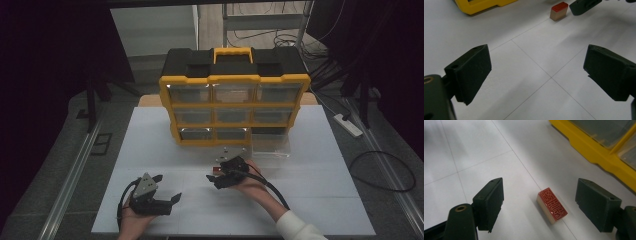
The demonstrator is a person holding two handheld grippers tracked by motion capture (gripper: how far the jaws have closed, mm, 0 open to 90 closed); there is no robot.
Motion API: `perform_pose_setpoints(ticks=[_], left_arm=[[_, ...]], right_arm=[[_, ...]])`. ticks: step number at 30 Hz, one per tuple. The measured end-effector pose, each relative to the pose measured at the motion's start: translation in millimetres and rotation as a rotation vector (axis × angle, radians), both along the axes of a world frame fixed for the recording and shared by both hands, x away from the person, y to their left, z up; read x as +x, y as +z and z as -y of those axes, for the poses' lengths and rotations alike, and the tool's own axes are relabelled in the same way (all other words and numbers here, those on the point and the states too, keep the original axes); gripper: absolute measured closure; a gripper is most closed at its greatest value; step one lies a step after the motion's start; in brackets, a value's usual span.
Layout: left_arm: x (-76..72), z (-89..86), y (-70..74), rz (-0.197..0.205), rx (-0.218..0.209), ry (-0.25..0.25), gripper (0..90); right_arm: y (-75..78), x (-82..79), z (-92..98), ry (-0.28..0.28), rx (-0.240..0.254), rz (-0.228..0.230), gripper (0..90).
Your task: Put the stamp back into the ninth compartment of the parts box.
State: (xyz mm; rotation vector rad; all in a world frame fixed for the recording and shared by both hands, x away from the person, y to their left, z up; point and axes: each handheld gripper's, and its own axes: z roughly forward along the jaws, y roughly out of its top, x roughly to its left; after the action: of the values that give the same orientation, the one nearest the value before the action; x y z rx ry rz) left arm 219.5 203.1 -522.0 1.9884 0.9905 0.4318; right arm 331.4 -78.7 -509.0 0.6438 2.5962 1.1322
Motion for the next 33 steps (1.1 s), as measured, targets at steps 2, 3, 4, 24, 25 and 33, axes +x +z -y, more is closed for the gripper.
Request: perform_pose_setpoints(ticks=[2, 3, 4, 24, 25, 33], left_arm=[[0.1, -0.1, -0.2, -0.001, 0.001, 0.000, 7.9], [0.1, 0.1, -0.3, -0.002, 0.002, -0.001, 8.0], [0.1, 0.1, -0.3, -0.002, 0.002, -0.001, 8.0], [0.1, -1.0, -0.3, -0.001, 0.005, 0.000, 8.0], [0.2, -1.0, -0.4, -0.002, 0.005, 0.000, 8.0], [0.2, -2.0, -0.8, -0.003, 0.005, 0.004, 7.9]], right_arm=[[-2.9, 0.9, -1.0, -0.007, -0.009, -0.006, 23.5], [-3.8, 1.3, -1.3, -0.010, -0.011, -0.008, 23.5], [-5.1, 2.1, -1.6, -0.016, -0.015, -0.012, 23.5], [-17.6, 13.1, -0.7, -0.060, -0.025, -0.067, 34.6], [-17.5, 13.5, -0.4, -0.060, -0.029, -0.067, 36.4], [-17.5, 15.5, 2.0, -0.049, -0.049, -0.080, 62.4]])
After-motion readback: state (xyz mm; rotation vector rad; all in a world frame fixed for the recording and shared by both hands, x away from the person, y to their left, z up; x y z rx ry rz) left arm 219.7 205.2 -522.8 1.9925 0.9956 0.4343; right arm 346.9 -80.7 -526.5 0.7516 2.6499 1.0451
